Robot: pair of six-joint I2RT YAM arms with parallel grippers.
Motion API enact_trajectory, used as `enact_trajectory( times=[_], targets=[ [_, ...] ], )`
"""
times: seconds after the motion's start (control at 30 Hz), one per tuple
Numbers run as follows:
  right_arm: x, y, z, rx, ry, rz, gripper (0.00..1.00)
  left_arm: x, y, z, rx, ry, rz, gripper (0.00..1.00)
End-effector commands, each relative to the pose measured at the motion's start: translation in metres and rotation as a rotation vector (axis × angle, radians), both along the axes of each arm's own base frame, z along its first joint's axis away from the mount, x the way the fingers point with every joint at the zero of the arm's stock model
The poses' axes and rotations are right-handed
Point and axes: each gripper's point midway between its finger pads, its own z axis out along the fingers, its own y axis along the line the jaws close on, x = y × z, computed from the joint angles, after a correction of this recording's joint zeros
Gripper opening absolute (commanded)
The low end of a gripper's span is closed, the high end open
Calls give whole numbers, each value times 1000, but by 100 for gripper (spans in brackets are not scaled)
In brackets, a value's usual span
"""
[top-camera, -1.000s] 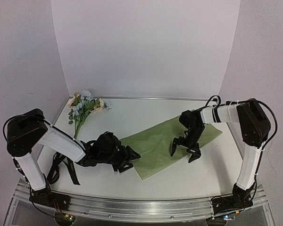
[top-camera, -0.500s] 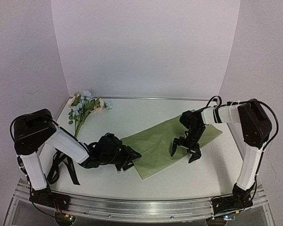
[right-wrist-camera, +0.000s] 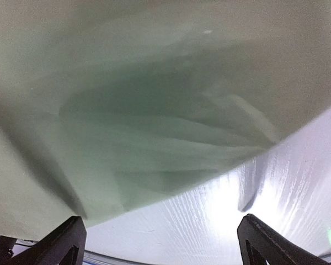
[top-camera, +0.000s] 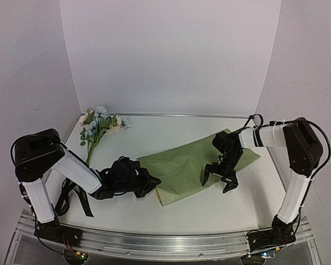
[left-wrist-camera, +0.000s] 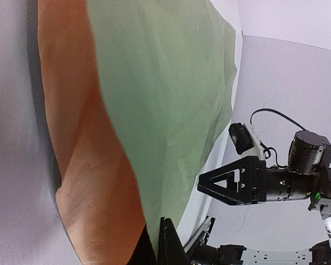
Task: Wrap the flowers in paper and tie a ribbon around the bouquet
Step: Pick up the folded wrapping paper from the center of the board, then unfold the folded wrapping paper at the center of the board.
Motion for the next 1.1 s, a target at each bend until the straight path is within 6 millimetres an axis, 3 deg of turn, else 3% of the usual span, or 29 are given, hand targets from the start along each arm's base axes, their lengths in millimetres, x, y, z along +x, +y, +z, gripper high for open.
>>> enact_trajectory(
  times=[0.0,0.13,0.3,0.47,0.73,0.93,1.07],
  targets=[
    [8,-13,25,-25,-79,-27,98,19,23,54,10,-203,92,0],
    [13,-28,29,-41,-86,-88,98,21,44,77,56,-299,133,0],
    [14,-49,21,-67,-46,-197,98,14,65,91,118,-378,155,0],
    [14,-66,14,-105,-27,-251,98,2,67,109,176,-505,91,0],
    [36,-56,0,-99,19,-292,90,-48,11,146,339,-865,-251,0],
    [61,-39,-16,-61,42,-354,73,-85,-31,156,450,-1062,-445,0],
    [77,-28,-26,-23,31,-423,68,-107,-60,160,523,-1180,-544,0]
  ],
)
